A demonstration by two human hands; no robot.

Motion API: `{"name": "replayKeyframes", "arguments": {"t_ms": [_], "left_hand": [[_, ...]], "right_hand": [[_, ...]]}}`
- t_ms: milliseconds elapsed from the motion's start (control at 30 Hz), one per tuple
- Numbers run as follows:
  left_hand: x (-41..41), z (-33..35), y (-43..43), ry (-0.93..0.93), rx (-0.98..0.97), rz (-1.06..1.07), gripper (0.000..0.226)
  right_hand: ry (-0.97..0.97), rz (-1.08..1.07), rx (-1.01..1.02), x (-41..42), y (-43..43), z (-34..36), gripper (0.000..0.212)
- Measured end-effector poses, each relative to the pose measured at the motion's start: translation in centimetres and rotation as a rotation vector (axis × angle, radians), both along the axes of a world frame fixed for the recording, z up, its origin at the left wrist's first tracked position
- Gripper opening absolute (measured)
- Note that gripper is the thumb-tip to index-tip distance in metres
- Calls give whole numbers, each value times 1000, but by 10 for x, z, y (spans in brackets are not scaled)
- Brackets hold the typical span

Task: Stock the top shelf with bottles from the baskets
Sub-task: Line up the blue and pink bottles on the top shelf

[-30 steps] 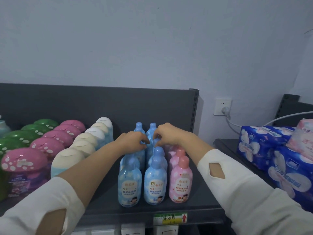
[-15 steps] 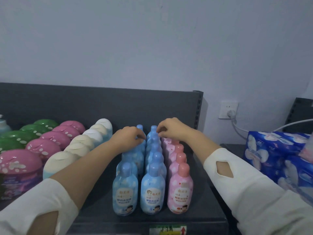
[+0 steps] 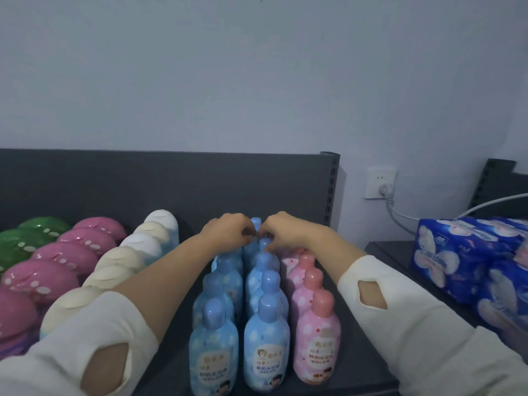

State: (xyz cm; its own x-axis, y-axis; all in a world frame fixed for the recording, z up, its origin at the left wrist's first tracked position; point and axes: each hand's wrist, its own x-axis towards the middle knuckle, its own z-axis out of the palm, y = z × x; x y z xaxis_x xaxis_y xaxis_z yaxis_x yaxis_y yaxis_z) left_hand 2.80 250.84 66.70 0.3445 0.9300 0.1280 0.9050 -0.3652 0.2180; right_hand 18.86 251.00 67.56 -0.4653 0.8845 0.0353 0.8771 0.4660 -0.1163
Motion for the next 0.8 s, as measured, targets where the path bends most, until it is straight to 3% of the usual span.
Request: {"name": "replayKeyframes", "arguments": {"t_ms": [800], "left_hand": [[-3,-8,12,19,25,-40,32]], "right_hand": [[75,45,4,-1,-3,0,28]]}}
